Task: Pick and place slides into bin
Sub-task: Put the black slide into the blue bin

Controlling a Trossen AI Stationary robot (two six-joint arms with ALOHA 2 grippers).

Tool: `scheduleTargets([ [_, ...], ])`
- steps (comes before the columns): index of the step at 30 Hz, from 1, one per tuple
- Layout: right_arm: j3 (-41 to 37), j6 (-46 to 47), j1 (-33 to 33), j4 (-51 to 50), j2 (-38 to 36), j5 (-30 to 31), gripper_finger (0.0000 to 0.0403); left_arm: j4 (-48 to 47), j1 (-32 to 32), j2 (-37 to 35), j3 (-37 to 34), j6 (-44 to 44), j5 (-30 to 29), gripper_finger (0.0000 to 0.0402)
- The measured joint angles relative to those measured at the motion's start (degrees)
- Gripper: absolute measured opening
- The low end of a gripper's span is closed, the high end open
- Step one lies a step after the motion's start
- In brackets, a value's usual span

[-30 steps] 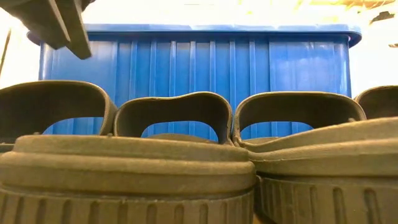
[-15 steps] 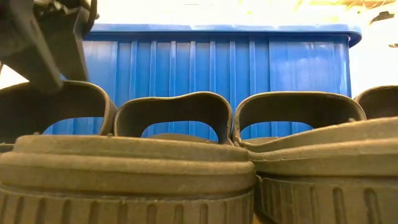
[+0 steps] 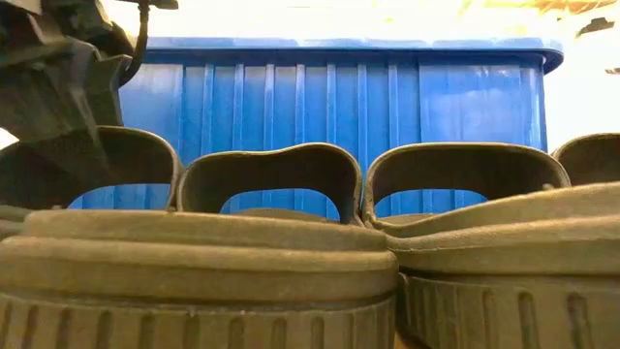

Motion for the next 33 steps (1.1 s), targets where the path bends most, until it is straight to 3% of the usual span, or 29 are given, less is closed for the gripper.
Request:
scheduleTargets([
  [6,0.0,0.0,0.0,-0.03,0.36,0.25,0.0265,-0.34,0.84,0.0,0.01,0.41,-0.05,0.0027],
  [7,0.0,0.0,0.0,-0.06,0.41,0.28,0.0265,-0.35,0.86,0.0,0.05,0.45,-0.12,0.0016],
  [17,-0.04,0.0,0.0,-0.17,1.17,0.42,0.0265,-3.53,0.78,0.0,5.69,0.8,0.69,0.0003],
  [33,-0.02,-1.03,0.0,-0.42,1.55,0.4,0.0265,-21.77,-0.08,-0.09,26.11,1.67,-1.61,0.0001],
])
